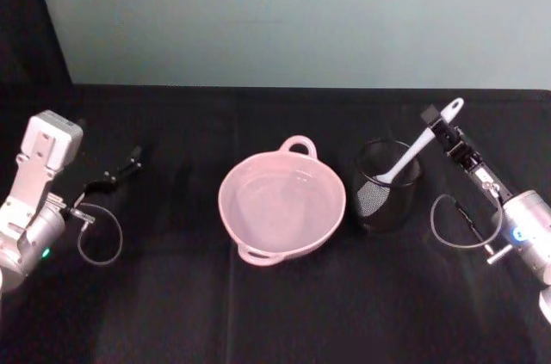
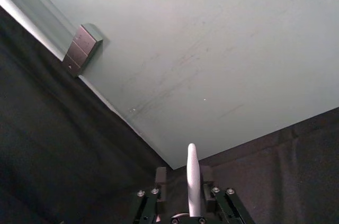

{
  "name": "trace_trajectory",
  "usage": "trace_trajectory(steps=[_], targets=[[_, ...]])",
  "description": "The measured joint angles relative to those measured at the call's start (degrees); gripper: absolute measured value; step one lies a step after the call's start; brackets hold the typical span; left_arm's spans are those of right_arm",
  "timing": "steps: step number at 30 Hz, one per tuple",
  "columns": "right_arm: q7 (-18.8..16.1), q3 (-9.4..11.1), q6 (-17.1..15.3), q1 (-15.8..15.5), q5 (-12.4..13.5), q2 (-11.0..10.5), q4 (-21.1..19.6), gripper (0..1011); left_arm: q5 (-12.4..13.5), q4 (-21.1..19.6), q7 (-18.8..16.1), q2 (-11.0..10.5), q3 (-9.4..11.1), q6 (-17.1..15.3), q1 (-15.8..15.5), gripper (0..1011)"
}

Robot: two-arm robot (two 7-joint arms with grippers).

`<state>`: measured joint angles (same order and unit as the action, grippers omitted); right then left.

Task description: Use the one hand to pick up the spoon and stir the clear water in the bowl.

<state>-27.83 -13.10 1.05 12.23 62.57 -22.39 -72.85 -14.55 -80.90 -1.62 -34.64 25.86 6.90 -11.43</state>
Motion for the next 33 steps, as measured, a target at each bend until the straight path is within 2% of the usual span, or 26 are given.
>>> trace_trajectory(steps=[5, 6, 10, 13, 16, 22, 24, 29, 33], targets=[[0.1, 0.1, 0.4, -0.3, 0.2, -0.4, -0.3, 283, 0.0, 0.0, 0.0, 0.0, 0.0, 0.0, 0.0, 1011], [0.1, 0.1, 0.6, -0.3, 0.3, -0.5, -0.3, 225, 0.0, 0.0, 0.0, 0.0, 0.0, 0.0, 0.0, 1011], [0.0, 0.1, 0.7, -0.3, 0.3, -0.8, -0.5, 125, 0.0, 0.0, 0.0, 0.0, 0.0, 0.0, 0.0, 1011], [0.0, 0.0, 1.0, -0.4, 0.1, -1.1, -1.0, 116, 0.0, 0.0, 0.0, 0.0, 0.0, 0.0, 0.0, 1011], [0.3, -0.4, 1.7, -0.6, -1.3, -1.7, -2.4, 116, 0.0, 0.0, 0.0, 0.0, 0.0, 0.0, 0.0, 1011], [2.7, -1.6, 3.8, -1.0, -8.4, -4.2, -7.2, 116, 0.0, 0.0, 0.0, 0.0, 0.0, 0.0, 0.0, 1011], [4.0, -2.2, 3.9, -0.9, -12.0, -5.5, -9.9, 116, 0.0, 0.0, 0.0, 0.0, 0.0, 0.0, 0.0, 1011], [5.6, -2.8, 2.5, -0.5, -15.7, -7.1, -13.9, 116, 0.0, 0.0, 0.0, 0.0, 0.0, 0.0, 0.0, 1011], [7.0, -3.8, -0.2, 0.7, -19.6, -9.1, -18.0, 116, 0.0, 0.0, 0.0, 0.0, 0.0, 0.0, 0.0, 1011]])
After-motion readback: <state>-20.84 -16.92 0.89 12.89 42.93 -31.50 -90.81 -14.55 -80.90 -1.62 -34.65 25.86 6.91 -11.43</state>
